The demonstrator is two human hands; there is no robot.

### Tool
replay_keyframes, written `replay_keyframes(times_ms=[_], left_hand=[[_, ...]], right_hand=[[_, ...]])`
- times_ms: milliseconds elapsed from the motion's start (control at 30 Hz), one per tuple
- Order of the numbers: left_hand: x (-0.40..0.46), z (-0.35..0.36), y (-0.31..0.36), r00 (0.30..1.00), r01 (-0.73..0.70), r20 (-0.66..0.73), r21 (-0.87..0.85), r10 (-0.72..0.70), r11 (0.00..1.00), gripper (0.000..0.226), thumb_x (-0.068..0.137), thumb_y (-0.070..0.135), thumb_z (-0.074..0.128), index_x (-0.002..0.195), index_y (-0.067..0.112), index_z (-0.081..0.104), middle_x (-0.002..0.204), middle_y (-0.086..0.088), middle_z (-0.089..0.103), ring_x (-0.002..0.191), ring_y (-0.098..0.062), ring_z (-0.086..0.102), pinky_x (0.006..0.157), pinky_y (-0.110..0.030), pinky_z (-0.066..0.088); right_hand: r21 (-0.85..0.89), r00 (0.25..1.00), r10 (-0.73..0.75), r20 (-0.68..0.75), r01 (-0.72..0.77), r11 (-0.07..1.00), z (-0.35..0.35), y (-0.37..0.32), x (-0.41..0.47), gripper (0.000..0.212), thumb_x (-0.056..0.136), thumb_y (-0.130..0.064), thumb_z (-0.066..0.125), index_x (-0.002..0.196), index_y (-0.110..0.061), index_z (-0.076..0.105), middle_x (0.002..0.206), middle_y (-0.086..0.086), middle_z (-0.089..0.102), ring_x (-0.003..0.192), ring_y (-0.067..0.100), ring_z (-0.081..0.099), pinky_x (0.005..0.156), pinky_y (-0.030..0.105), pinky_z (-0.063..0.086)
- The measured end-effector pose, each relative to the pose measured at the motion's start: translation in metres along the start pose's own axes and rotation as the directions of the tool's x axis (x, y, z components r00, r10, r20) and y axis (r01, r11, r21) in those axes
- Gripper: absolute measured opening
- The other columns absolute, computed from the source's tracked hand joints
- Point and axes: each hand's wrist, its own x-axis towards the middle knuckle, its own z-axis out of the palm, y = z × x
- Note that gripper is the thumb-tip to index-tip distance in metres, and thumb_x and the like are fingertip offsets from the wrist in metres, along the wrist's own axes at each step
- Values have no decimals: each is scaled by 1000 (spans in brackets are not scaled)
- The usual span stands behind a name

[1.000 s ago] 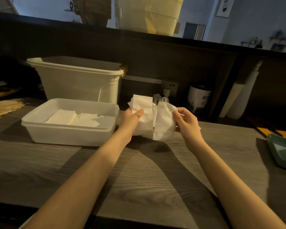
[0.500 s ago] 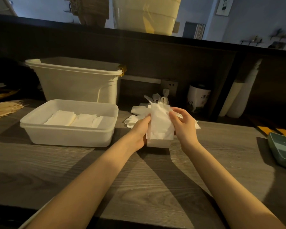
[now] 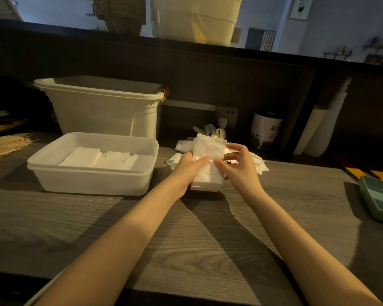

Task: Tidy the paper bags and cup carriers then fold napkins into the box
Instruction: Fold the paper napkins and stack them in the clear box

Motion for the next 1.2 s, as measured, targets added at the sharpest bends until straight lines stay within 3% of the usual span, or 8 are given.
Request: replay_keyframes(times_ms=[167,367,533,667,767,867,1033,1200], left_hand=[[6,-13,10,993,-84,-85,25,86,996,44,95,26,50,136,17,38,131,-7,51,115,-24,54,91,-36,49],[9,-27,12,975,-88,-206,-32,80,996,37,99,31,42,133,17,41,122,-4,55,100,-19,57,79,-30,50],[10,-27,8,968,-80,-238,18,82,997,39,99,29,40,136,14,38,129,-7,52,113,-25,55,79,-30,48],[9,-28,9,966,-63,-249,13,64,998,39,100,28,39,136,13,37,129,-8,52,113,-26,55,76,-28,47],[10,-28,8,962,-58,-266,35,65,998,38,100,28,39,135,13,38,127,-6,53,113,-25,55,73,-26,47],[11,-27,7,963,-52,-263,67,67,996,39,99,30,40,135,15,38,130,-6,53,113,-24,55,81,-29,48],[9,-26,8,964,-48,-258,73,66,996,39,100,28,39,136,14,38,129,-7,53,113,-24,55,75,-25,46],[11,-30,8,961,-36,-271,60,50,998,39,100,30,39,136,15,38,130,-7,53,112,-24,56,69,-22,47]], right_hand=[[-37,1000,-6,-8,6,999,-5,-2,3,37,89,-24,63,122,-17,47,98,-2,58,76,6,58,59,14,44],[-221,998,-54,-15,49,974,-10,8,6,24,91,-24,61,113,-18,54,87,-11,54,74,1,52,61,11,40],[-484,994,-81,76,108,869,-4,20,17,33,88,-32,63,119,-21,56,106,-1,59,88,10,56,72,23,49],[-593,989,-92,119,145,792,2,16,34,40,89,-39,60,126,-23,53,129,4,49,106,16,53,84,29,46],[-616,985,-81,152,159,771,10,13,47,41,90,-40,59,127,-25,53,138,6,42,121,24,44,93,34,43],[-610,989,-55,134,126,783,20,11,57,42,90,-42,58,129,-26,53,139,6,41,126,27,38,98,39,41],[-681,992,-23,127,104,725,31,11,65,51,87,-45,60,131,-23,49,136,5,48,125,26,41,100,39,39],[-696,994,3,108,73,714,27,11,62,44,88,-40,61,126,-21,52,121,6,62,114,25,53,99,38,38]])
